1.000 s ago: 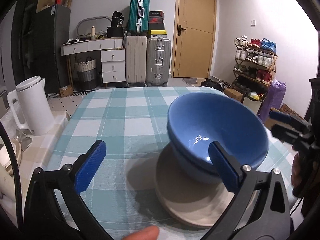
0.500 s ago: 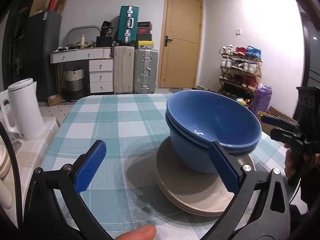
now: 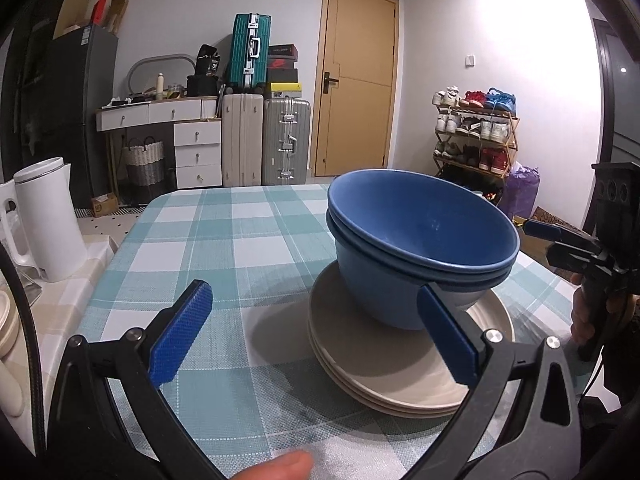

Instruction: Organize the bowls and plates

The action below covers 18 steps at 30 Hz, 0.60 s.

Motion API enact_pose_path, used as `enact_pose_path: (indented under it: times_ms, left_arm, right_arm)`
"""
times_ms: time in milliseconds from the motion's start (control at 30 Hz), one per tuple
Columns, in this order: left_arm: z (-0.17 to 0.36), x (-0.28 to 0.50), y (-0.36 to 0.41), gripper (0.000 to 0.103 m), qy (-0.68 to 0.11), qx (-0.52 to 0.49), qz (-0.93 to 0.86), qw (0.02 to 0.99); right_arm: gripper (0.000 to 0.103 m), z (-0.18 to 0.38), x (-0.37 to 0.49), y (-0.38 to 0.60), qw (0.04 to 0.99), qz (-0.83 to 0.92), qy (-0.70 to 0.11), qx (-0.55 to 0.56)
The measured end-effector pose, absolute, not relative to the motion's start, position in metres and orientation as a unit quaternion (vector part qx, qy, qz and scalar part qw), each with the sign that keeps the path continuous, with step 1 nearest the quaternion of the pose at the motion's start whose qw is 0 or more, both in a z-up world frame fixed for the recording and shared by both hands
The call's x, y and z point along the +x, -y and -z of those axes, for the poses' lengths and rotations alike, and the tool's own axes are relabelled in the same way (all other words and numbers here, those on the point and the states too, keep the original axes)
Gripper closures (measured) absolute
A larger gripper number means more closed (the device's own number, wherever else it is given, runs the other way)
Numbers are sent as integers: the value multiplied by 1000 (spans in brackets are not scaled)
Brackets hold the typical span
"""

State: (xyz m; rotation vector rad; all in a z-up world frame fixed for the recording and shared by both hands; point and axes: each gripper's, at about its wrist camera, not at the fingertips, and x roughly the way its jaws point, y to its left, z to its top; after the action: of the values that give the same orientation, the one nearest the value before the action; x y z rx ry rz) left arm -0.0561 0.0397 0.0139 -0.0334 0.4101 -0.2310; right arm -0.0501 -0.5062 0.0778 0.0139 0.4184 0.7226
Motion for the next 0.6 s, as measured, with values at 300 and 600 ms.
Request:
enact_pose_path:
  times_ms: [300, 600]
  left_arm:
    - [-13, -58, -45, 1, -200, -21, 116, 973]
    - [-12, -56, -46, 1, -200, -23, 115, 973]
  right_arm:
    - [0, -78, -50, 506, 915, -349, -200, 2]
    - [0, -77, -51, 506, 915, -351, -200, 2]
